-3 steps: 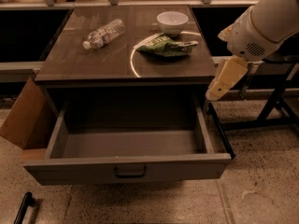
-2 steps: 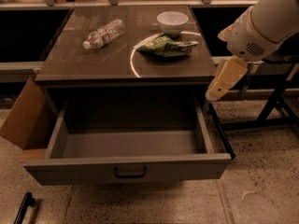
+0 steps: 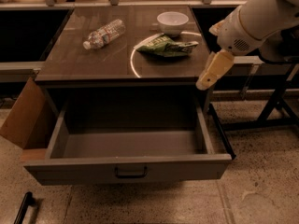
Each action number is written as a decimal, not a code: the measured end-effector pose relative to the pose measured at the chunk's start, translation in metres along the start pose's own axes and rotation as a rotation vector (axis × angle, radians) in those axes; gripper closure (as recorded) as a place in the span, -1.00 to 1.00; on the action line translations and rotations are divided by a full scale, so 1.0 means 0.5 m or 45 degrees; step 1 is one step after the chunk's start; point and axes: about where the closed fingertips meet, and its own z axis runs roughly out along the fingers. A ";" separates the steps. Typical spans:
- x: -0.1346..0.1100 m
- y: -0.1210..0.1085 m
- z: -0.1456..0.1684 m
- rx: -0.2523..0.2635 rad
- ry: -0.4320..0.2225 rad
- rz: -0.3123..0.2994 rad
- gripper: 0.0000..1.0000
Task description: Place green jalapeno chip bag into top drawer
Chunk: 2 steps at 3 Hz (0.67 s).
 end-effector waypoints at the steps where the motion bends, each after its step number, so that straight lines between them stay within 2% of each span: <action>1: -0.017 -0.061 0.042 0.035 -0.085 0.026 -1.00; 2: -0.033 -0.106 0.085 0.058 -0.145 0.080 -1.00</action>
Offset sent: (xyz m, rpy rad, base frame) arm 0.1038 0.0183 -0.0141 0.1914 -0.0742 -0.0825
